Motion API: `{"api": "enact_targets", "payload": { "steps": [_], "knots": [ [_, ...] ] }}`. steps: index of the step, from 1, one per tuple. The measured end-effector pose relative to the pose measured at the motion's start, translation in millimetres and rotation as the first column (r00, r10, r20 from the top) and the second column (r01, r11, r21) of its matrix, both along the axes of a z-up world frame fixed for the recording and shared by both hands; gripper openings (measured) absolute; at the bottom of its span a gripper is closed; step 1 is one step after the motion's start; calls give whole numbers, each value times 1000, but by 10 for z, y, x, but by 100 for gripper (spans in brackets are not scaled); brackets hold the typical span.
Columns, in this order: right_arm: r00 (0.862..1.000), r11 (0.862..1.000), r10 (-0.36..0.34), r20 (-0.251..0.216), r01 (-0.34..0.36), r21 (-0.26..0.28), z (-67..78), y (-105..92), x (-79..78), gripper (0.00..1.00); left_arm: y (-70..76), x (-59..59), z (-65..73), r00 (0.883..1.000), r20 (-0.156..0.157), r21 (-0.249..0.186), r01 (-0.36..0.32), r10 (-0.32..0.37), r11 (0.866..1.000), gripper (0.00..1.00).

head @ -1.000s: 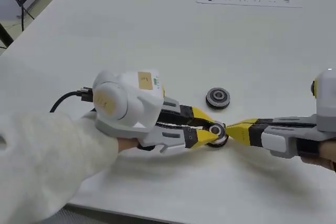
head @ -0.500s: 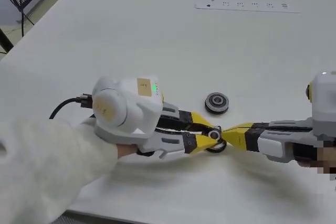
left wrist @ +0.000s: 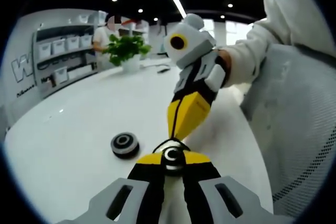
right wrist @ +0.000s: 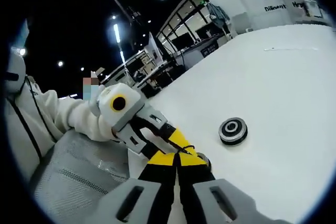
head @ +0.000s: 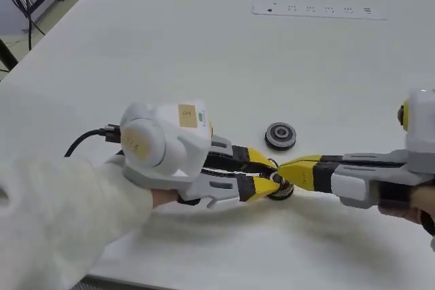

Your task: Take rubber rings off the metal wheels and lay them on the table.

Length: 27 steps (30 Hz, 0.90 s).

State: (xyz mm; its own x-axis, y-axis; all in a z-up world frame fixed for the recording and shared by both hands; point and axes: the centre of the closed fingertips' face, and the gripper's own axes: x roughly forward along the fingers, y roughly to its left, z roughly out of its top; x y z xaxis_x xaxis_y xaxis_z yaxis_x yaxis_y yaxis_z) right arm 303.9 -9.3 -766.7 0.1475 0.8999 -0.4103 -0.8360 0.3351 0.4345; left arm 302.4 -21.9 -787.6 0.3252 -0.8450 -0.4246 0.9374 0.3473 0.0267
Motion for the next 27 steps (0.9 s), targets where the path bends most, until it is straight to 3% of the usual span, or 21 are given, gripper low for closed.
{"api": "enact_targets", "payload": {
  "steps": [2, 3, 11, 14, 22, 25, 27],
  "knots": [
    [998, 1000, -10, -58, 11, 24, 10, 28, -27, 0, 0, -1, 0, 1000, 1, 1, 0, 0, 1000, 13],
    [998, 1000, -12, -58, 13, 23, 2, 22, -22, 0, 1, -1, 0, 1000, 1, 2, 0, 0, 1000, 13],
    [999, 999, -15, -29, 14, -43, -80, -45, -6, 0, -11, -5, 5, 1000, 0, 20, -1, 1, 1000, 13],
    [999, 998, -17, -35, 15, -53, -88, -53, -6, 0, -9, 4, 9, 1000, -19, 31, 0, 1, 1000, 14],
    [1000, 997, -19, -12, 19, -71, 8, -84, -13, 0, -16, -34, 121, 999, -16, 43, 37, -36, 998, 16],
    [1000, 997, -28, -4, 28, -69, 77, -109, -6, 0, -17, -53, 191, 999, -21, 31, 41, -41, 999, 25],
    [999, 997, -35, 8, 35, -69, 131, -127, -2, 0, -4, -66, 214, 999, -19, 34, 45, -44, 998, 26]
  ]
}}
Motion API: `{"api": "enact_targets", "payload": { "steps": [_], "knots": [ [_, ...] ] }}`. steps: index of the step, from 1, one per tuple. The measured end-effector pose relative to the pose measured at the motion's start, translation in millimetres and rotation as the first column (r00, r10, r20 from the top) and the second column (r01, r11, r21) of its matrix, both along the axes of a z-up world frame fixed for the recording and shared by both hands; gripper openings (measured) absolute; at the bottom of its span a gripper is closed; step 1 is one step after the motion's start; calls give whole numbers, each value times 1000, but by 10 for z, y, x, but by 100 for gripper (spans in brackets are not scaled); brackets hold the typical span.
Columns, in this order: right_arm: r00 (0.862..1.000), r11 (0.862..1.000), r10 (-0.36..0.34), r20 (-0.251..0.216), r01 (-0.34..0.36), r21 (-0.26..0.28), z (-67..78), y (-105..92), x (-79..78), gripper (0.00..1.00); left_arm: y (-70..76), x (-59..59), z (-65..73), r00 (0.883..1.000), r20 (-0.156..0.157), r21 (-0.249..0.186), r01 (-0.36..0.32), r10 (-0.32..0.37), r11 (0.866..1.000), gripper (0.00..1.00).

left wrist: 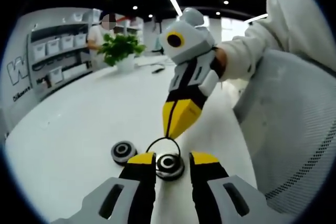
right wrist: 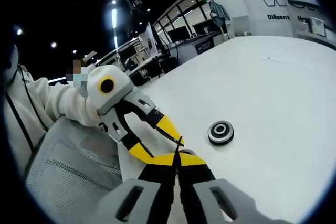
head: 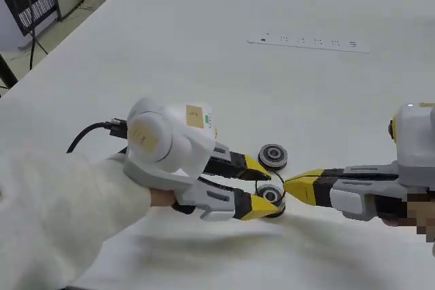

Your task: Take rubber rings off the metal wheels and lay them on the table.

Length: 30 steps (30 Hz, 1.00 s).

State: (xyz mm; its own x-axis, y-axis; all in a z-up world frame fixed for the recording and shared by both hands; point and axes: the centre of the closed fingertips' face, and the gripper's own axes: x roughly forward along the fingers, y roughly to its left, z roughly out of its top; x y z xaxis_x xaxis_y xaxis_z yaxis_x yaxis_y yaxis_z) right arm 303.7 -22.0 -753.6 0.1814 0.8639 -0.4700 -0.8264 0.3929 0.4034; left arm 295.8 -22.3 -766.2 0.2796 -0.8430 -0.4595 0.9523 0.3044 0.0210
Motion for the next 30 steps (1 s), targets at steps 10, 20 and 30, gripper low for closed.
{"api": "enact_targets", "payload": {
  "steps": [10, 20, 30],
  "knots": [
    [998, 999, -32, 46, 32, 1, 281, -128, -29, 0, 0, -75, 366, 998, 47, -26, 51, -50, 998, 39],
    [997, 999, -38, 73, 37, 9, 647, -187, -97, 0, 359, -246, 889, 994, 103, -33, 46, -42, 998, 71],
    [994, 1000, 0, 113, 1, -4, 831, -57, -227, 0, 852, -339, 1034, 987, 153, -14, -41, 43, 999, 93]
  ]
}}
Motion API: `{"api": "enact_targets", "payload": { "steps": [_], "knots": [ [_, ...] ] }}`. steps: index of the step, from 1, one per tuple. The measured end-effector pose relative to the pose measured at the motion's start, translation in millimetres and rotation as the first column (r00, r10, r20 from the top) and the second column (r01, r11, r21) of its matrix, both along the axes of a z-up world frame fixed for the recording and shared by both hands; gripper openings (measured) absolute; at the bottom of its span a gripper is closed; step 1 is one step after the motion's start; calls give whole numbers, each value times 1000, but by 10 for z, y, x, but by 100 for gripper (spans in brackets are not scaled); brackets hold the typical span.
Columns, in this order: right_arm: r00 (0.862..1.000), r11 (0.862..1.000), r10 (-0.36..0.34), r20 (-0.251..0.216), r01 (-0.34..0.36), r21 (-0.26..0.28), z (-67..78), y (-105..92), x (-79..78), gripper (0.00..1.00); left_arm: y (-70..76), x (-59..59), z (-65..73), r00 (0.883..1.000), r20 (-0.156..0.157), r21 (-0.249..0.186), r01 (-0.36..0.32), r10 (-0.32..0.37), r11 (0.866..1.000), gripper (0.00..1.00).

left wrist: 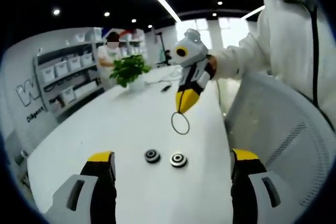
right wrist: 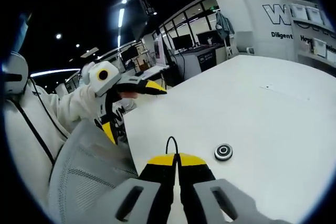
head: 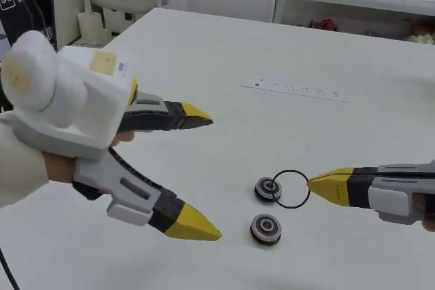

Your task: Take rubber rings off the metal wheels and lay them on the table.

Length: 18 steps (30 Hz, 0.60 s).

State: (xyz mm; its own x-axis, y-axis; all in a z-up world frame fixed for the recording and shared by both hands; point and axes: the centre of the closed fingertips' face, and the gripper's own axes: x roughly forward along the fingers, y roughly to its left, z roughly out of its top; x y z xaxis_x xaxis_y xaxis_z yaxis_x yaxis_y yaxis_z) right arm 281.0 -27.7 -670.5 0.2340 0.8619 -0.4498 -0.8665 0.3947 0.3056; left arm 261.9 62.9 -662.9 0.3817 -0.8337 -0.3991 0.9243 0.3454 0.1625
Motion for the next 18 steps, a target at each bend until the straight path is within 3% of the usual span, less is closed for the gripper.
{"api": "enact_targets", "payload": {
  "steps": [3, 9, 13, 18],
  "knots": [
    [1000, 1000, 8, 3, -8, -2, 38, 33, -24, 0, 137, -17, 36, 999, -9, -37, -51, 51, 998, 97],
    [1000, 1000, 26, -10, -26, -8, 101, 114, -50, 0, 316, -76, -40, 993, 3, -33, -115, 115, 993, 100],
    [999, 999, 40, -8, -40, -11, 126, 188, -50, 0, 407, -113, -99, 988, -13, -64, -154, 154, 986, 100],
    [997, 997, 73, -8, -73, -29, 113, 345, -86, 0, 553, -131, -254, 980, -46, -64, -195, 193, 979, 100]
  ]
}}
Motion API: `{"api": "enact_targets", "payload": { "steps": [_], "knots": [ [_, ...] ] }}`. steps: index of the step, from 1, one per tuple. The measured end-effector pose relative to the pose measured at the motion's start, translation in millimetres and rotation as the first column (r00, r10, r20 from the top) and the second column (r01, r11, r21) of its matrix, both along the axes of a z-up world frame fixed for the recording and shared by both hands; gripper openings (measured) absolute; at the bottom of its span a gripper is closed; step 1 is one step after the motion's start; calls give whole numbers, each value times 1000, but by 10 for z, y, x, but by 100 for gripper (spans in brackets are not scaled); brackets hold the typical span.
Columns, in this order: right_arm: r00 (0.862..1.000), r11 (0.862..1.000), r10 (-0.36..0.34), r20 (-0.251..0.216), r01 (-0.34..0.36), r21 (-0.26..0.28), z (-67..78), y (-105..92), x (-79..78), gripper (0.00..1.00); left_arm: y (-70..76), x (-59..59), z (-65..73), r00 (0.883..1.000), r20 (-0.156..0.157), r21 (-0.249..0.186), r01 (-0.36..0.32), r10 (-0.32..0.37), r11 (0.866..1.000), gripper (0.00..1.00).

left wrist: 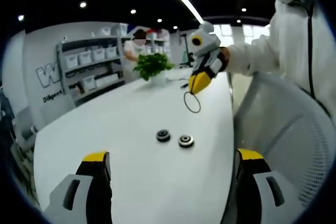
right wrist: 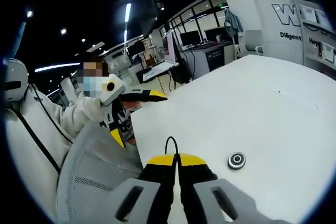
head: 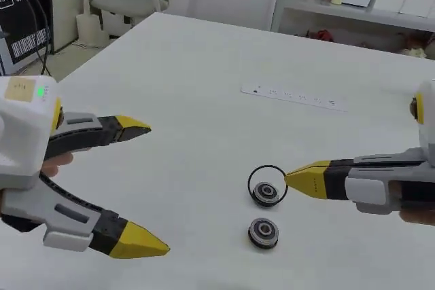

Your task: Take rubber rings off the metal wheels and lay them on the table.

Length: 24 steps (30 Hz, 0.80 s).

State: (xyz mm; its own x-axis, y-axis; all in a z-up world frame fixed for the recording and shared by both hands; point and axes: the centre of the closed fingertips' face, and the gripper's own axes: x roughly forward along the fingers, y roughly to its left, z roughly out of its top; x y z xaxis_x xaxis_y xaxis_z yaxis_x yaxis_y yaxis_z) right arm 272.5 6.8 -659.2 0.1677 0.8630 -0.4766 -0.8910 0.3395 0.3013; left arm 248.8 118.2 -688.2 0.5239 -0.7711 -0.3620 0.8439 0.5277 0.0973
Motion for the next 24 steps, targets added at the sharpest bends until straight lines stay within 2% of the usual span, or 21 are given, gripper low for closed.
{"api": "enact_targets", "payload": {
  "steps": [7, 12, 15, 24],
  "knots": [
    [999, 999, 53, -4, -53, -1, 30, 227, -64, 0, 141, -34, -153, 999, -37, -2, -37, 37, 999, 100],
    [996, 996, 89, -9, -89, -5, 9, 372, -101, 0, 184, -53, -217, 998, -49, -6, -51, 50, 999, 100],
    [993, 993, 117, -14, -117, -12, -48, 467, -129, 0, 217, -58, -270, 996, -67, -15, -64, 63, 998, 100],
    [984, 985, 164, -65, -167, -41, -326, 655, -149, 0, 288, -98, -409, 991, -107, 10, -79, 80, 997, 100]
  ]
}}
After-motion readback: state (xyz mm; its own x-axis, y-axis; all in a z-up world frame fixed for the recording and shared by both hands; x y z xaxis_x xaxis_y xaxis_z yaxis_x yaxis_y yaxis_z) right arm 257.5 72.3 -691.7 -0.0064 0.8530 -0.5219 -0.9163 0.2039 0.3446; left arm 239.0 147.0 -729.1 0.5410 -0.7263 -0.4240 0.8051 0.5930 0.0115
